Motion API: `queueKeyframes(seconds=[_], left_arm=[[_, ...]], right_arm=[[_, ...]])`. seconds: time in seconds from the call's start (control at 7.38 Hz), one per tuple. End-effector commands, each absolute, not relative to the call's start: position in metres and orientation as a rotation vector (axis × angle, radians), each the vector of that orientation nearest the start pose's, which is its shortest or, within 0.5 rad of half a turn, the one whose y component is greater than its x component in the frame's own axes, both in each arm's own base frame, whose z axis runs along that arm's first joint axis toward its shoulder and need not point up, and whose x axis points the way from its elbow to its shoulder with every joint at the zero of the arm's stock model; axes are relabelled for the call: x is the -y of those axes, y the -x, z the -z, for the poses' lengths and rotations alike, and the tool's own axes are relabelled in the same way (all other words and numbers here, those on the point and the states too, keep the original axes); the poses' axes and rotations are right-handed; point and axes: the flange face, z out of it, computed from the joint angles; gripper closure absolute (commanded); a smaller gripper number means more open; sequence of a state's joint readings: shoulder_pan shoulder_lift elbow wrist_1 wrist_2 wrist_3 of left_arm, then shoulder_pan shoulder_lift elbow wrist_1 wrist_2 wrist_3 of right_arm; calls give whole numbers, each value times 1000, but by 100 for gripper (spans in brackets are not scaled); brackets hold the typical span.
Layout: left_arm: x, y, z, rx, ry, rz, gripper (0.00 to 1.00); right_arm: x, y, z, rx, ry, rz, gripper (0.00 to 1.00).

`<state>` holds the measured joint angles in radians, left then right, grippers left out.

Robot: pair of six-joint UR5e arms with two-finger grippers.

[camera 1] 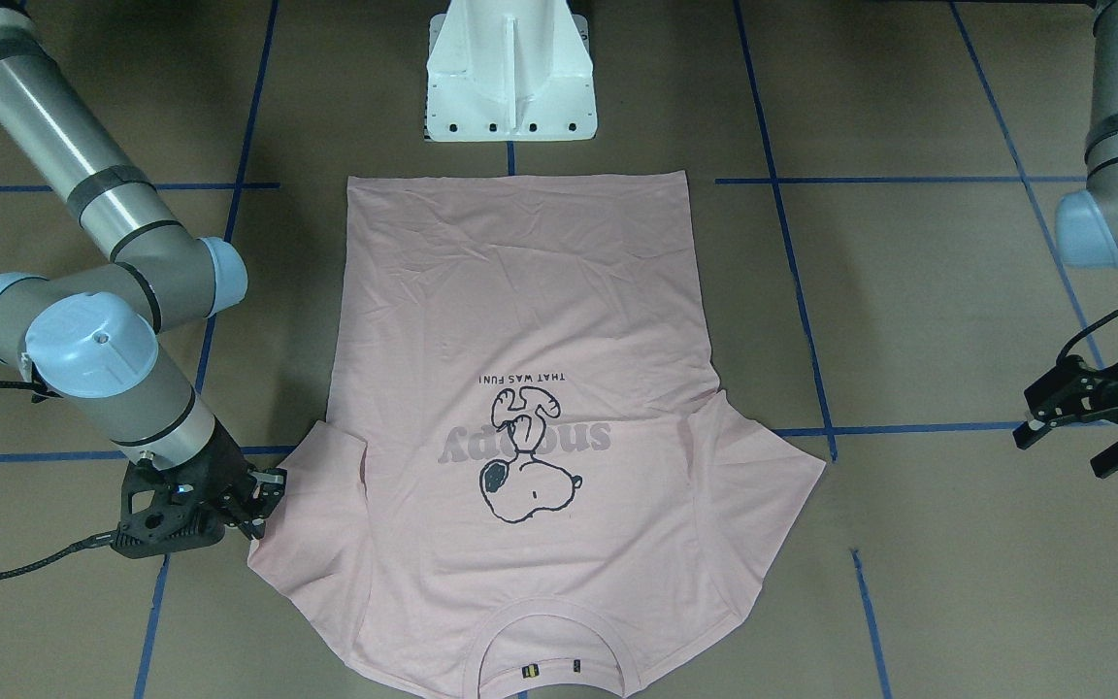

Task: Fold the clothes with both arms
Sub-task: 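Grasp the sleeve with the right gripper and fold it inward over the shirt body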

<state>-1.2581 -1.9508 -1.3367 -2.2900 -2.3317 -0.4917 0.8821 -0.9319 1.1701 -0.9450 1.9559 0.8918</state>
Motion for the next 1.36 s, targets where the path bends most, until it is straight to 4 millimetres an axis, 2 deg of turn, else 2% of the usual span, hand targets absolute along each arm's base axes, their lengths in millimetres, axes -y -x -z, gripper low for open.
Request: queueKeyframes(seconds=[0.0,0.14,0.27,0.41,0.54,0.68,0.81,0.95,1.22], left_arm=[[653,-141,-471,-974,-475,-164,11],[652,-139,-473,-979,-471,-163,11],[651,-138,-474,-983,-469,-166,11],[651,-137,-475,-981,-468,-166,11],[651,-135,-475,-981,-470,-165,11],[652,-137,-473,-983,-468,-162,11],[652,-137,-472,-984,-468,-161,9],[653,-137,-470,-985,-473,-163,8],[653,-140,-469,-987,-466,-158,7]], right_arm=[[662,422,-336,926,-373,-56,100],[665,432,-295,971,-385,-79,100],[655,459,-255,1019,-378,-93,100],[645,483,-228,1039,-388,-100,100],[644,500,-221,1020,-412,-109,100],[654,515,-217,995,-411,-116,100],[657,520,-220,982,-411,-123,100],[653,526,-222,979,-414,-116,1],[643,539,-223,974,-424,-114,0]])
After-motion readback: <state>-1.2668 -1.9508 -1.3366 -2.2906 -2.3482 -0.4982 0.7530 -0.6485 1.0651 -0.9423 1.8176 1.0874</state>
